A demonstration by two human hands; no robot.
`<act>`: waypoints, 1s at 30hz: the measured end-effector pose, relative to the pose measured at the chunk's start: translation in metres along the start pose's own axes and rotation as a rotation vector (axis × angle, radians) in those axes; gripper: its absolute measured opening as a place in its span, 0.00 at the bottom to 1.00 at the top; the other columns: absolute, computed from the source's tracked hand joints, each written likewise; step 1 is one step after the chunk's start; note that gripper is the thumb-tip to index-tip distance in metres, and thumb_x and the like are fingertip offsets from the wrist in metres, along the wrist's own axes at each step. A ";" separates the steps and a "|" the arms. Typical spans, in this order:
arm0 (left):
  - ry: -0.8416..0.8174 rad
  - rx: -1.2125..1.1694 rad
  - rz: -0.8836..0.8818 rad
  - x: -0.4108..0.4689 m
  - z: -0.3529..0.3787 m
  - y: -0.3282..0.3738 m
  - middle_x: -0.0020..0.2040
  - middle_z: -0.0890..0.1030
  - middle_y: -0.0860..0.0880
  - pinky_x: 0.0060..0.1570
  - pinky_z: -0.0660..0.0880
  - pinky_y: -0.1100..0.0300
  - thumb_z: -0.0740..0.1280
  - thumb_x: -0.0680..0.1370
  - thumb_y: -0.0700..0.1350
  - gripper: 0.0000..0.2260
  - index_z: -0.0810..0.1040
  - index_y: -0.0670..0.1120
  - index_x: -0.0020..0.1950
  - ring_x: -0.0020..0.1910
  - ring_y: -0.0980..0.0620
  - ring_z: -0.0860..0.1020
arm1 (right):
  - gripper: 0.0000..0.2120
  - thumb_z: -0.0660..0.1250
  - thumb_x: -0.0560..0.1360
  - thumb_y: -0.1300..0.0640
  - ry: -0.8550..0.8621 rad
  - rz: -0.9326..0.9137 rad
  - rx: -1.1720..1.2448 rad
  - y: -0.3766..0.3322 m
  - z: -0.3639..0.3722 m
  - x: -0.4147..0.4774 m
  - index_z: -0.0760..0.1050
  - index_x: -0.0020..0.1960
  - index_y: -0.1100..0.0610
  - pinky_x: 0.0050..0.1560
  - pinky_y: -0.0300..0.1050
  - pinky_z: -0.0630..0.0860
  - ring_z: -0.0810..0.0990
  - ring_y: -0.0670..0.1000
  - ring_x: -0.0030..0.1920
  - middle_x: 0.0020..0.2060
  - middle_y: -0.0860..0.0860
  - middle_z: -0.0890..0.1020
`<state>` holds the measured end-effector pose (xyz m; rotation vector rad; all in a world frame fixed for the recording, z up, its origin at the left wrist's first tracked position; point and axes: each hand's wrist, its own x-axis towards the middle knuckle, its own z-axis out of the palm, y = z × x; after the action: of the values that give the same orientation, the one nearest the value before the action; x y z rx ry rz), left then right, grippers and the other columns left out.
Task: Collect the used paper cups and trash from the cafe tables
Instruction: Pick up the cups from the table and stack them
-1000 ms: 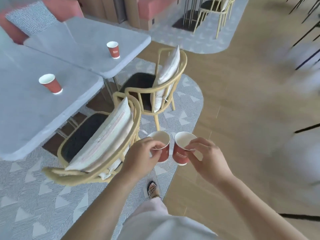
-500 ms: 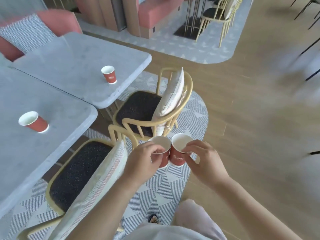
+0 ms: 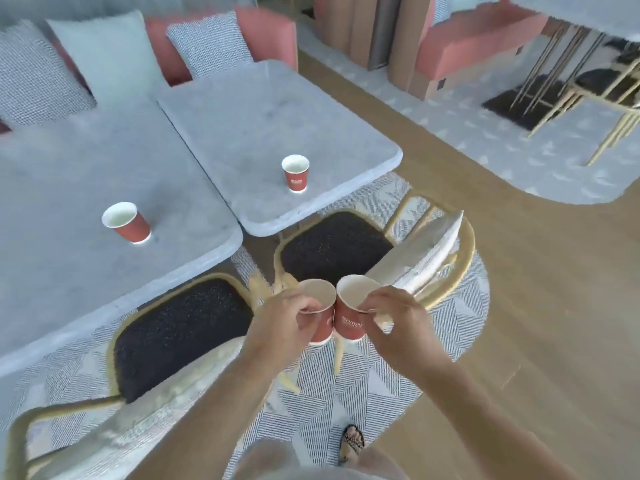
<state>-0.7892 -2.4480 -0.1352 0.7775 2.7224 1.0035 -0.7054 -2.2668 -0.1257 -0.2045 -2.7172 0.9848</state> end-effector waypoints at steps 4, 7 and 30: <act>0.076 0.008 -0.109 0.012 -0.011 -0.007 0.48 0.83 0.54 0.50 0.75 0.61 0.70 0.72 0.43 0.07 0.83 0.48 0.49 0.47 0.57 0.79 | 0.05 0.69 0.70 0.61 -0.095 -0.067 0.016 0.003 0.013 0.040 0.79 0.45 0.55 0.45 0.41 0.76 0.78 0.49 0.47 0.46 0.48 0.80; 0.106 0.029 -0.147 0.018 -0.026 -0.022 0.48 0.82 0.55 0.49 0.74 0.63 0.70 0.71 0.46 0.08 0.82 0.49 0.49 0.46 0.58 0.78 | 0.06 0.68 0.71 0.60 -0.146 -0.097 0.062 -0.004 0.032 0.065 0.79 0.48 0.56 0.47 0.39 0.75 0.77 0.49 0.49 0.48 0.48 0.80; 0.144 0.148 -0.236 0.087 -0.122 -0.145 0.48 0.82 0.53 0.51 0.75 0.56 0.67 0.72 0.44 0.07 0.81 0.49 0.49 0.49 0.51 0.78 | 0.02 0.69 0.70 0.60 -0.303 -0.233 0.027 -0.067 0.150 0.210 0.79 0.43 0.55 0.49 0.42 0.75 0.77 0.47 0.48 0.45 0.45 0.80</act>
<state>-0.9612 -2.5662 -0.1300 0.4030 2.9502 0.8448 -0.9510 -2.3651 -0.1558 0.2840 -2.9035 1.0555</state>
